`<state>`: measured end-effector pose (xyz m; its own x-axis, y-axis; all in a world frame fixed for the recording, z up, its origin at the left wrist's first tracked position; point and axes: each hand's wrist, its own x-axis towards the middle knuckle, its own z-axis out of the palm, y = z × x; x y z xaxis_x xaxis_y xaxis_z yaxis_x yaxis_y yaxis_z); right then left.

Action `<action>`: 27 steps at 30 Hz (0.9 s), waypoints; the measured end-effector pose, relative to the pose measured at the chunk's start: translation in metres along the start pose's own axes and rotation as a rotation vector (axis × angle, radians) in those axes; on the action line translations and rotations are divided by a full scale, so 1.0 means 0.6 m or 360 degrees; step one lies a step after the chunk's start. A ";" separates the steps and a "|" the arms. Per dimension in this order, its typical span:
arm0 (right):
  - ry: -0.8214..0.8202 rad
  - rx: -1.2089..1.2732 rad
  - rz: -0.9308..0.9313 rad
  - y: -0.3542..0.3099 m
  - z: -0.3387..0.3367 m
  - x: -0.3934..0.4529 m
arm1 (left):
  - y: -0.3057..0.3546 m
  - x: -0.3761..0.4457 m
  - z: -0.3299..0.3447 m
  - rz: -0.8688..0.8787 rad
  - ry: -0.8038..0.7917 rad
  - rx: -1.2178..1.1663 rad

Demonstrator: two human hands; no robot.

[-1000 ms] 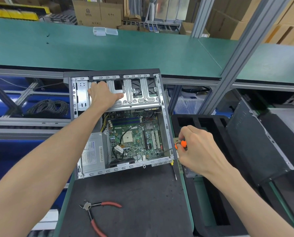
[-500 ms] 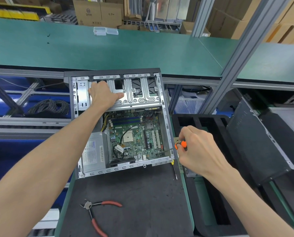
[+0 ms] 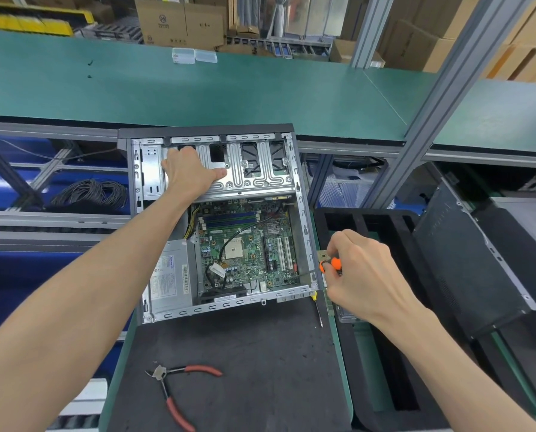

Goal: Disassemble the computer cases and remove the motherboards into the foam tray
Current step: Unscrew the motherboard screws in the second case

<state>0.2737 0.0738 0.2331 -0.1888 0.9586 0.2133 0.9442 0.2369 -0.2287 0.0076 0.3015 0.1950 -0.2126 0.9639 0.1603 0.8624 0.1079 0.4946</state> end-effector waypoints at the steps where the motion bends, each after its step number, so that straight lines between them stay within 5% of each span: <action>1: -0.0002 -0.0002 0.0000 0.000 0.000 0.000 | 0.000 0.000 0.000 -0.0001 -0.0002 0.0000; 27: -0.0012 -0.0041 0.0013 -0.007 0.003 -0.007 | 0.004 -0.005 -0.004 -0.0024 -0.0022 -0.0042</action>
<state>0.2698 0.0691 0.2315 -0.1829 0.9617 0.2043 0.9525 0.2248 -0.2056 0.0094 0.2983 0.1978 -0.2187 0.9655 0.1413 0.8467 0.1158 0.5194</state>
